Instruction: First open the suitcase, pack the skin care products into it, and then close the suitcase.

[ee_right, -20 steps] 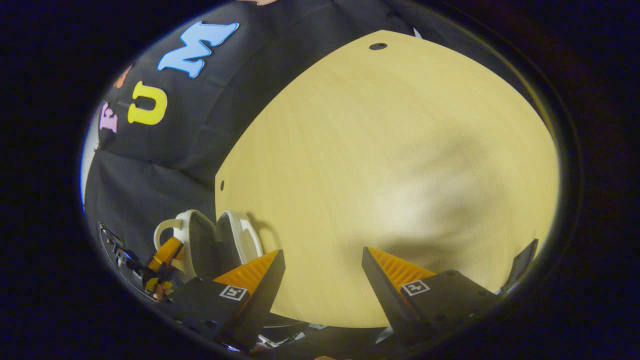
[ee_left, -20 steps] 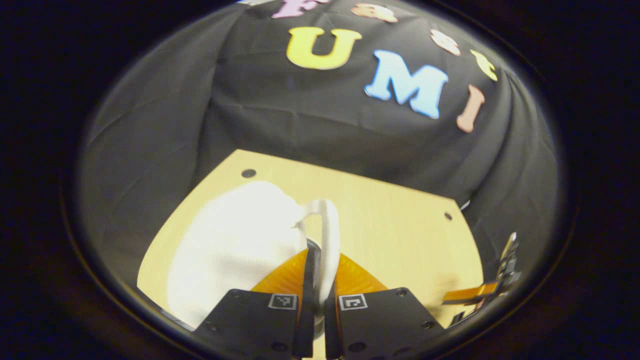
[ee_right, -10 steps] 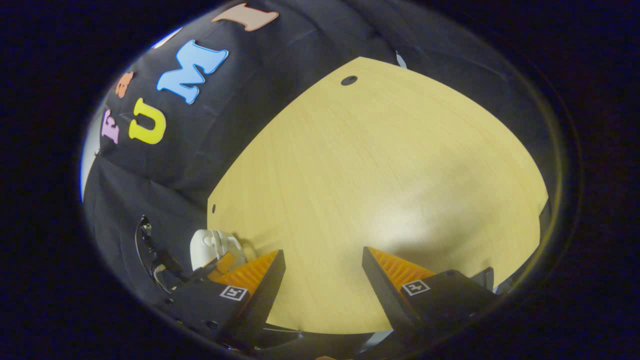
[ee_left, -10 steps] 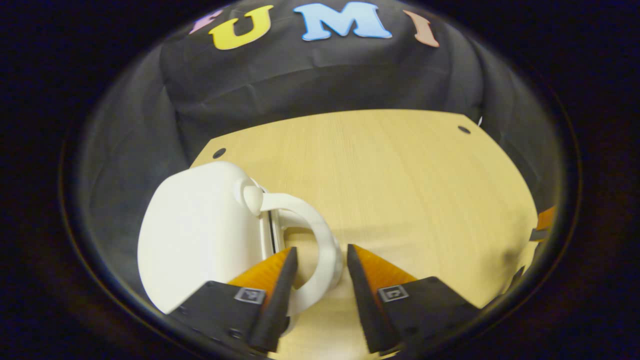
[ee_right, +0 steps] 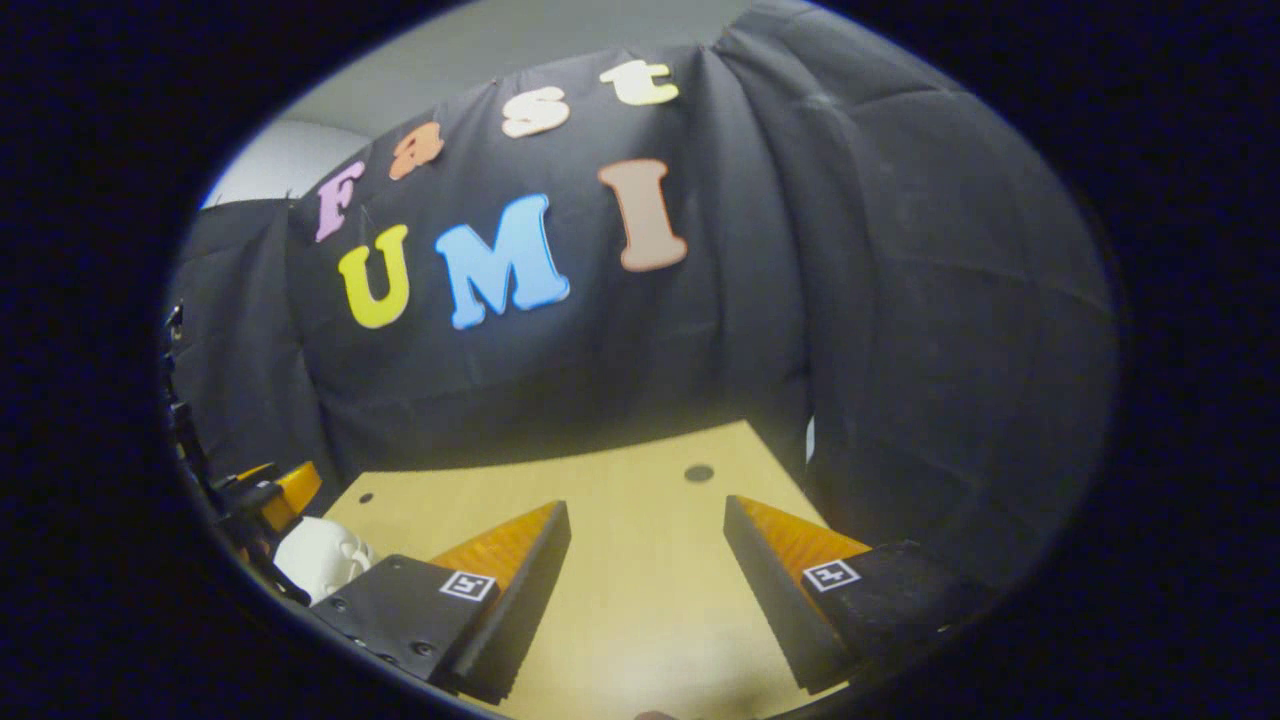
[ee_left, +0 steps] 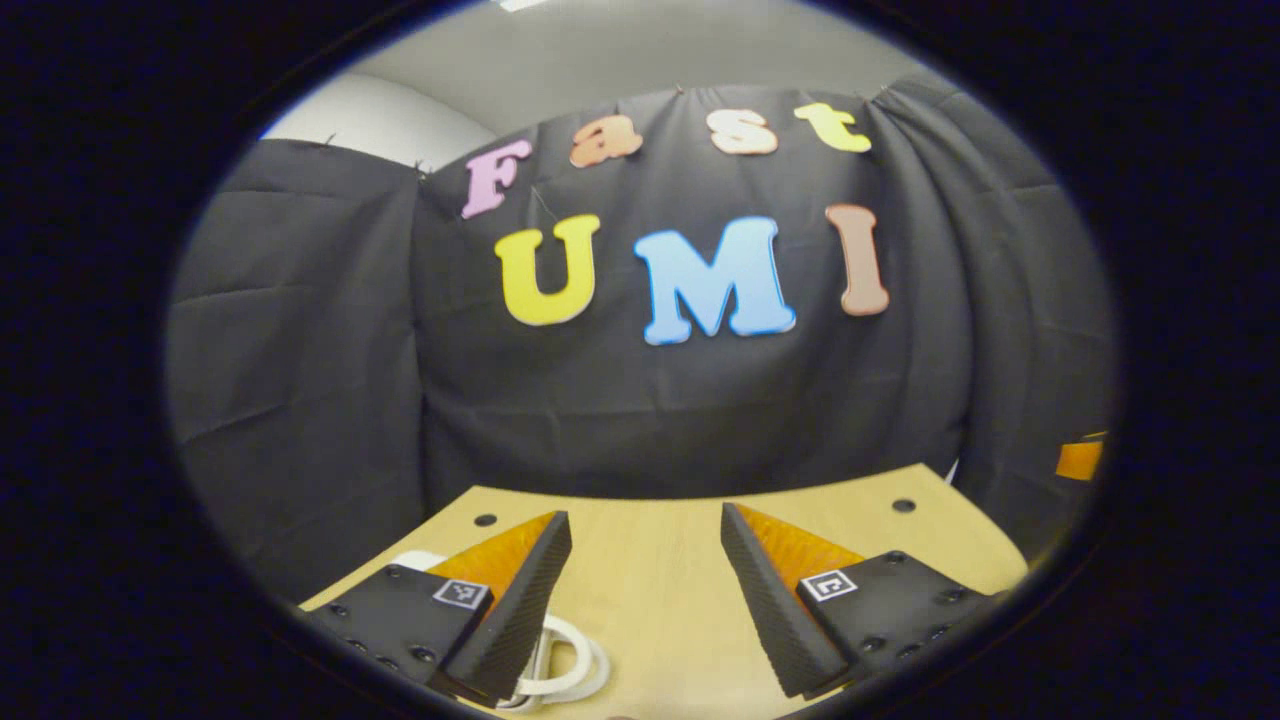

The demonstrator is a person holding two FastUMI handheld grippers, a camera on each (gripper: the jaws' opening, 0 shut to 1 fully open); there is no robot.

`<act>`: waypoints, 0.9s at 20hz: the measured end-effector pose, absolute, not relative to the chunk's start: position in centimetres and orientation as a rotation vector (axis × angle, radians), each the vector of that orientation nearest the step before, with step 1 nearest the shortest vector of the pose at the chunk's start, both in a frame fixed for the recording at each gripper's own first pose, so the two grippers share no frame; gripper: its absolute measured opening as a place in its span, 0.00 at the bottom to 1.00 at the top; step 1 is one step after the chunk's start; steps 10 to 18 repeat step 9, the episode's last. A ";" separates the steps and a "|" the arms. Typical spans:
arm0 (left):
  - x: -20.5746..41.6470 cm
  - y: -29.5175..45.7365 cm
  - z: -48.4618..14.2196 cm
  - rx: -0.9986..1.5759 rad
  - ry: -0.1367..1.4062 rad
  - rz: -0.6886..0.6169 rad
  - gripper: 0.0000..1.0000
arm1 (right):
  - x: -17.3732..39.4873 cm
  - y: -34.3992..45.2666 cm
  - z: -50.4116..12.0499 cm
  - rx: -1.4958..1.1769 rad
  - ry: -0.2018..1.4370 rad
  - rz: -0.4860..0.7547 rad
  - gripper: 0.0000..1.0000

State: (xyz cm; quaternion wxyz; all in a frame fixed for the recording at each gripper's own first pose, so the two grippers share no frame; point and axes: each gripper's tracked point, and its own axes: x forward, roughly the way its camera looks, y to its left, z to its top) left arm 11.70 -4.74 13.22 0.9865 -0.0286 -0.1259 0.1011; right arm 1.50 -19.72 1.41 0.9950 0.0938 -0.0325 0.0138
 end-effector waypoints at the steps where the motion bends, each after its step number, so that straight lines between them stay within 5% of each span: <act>1: 10.9 -5.3 15.0 -0.098 -0.343 0.212 0.97 | 1.1 -20.7 4.0 0.146 -0.185 0.011 0.95; 5: 9.5 -12.1 15.5 -0.217 -0.510 0.165 0.99 | -0.9 -22.4 9.3 -0.099 -0.613 -0.019 0.94; 9: 9.9 -21.4 9.6 -0.178 -0.399 0.102 0.95 | 0.9 -22.2 2.8 -0.041 -0.464 0.067 0.95; 18: 9.9 -21.4 9.6 -0.178 -0.399 0.102 0.95 | 0.9 -22.2 2.8 -0.041 -0.464 0.067 0.95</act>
